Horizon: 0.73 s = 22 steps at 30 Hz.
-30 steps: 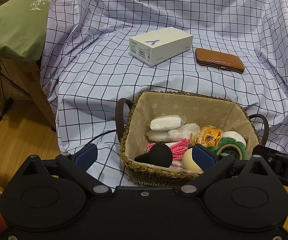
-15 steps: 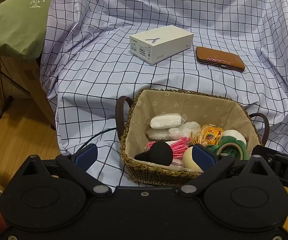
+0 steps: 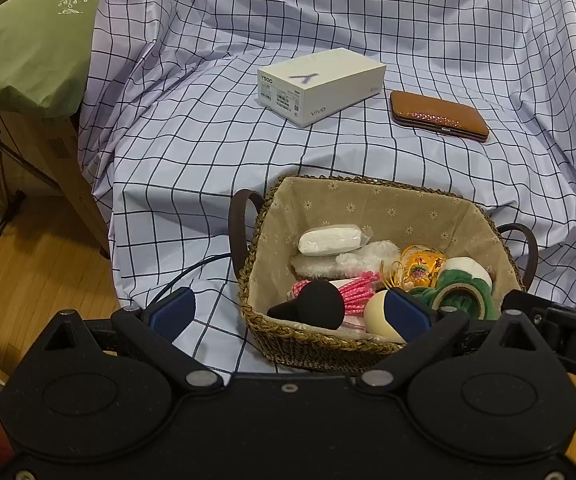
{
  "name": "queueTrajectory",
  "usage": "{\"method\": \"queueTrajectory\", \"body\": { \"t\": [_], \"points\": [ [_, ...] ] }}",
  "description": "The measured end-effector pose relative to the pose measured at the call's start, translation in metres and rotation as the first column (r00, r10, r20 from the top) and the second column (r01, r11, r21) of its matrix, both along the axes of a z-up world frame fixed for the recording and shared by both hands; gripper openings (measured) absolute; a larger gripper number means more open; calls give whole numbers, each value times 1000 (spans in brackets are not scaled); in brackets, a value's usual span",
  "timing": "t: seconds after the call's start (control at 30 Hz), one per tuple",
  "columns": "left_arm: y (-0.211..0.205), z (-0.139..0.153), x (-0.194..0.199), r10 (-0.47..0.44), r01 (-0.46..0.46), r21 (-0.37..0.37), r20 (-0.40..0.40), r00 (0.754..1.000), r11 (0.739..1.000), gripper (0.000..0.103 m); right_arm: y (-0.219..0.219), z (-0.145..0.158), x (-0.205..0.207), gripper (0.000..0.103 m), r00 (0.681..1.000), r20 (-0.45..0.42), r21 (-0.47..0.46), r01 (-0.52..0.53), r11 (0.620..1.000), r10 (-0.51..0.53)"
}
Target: Organize soft objects
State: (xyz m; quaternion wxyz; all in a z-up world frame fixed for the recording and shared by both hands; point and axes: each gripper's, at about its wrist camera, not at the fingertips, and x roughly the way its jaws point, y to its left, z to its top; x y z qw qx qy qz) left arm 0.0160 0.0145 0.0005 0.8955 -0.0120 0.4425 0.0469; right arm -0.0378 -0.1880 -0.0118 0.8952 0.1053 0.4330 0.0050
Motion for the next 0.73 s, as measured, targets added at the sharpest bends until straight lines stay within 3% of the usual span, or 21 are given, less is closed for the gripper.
{"method": "queueTrajectory", "body": {
  "t": [0.73],
  "points": [
    [-1,-3,-1,-3,3,-7,-8,1000,1000,98,0,-2,-1,102,1000,-3,0,0,1000,0]
  ]
}}
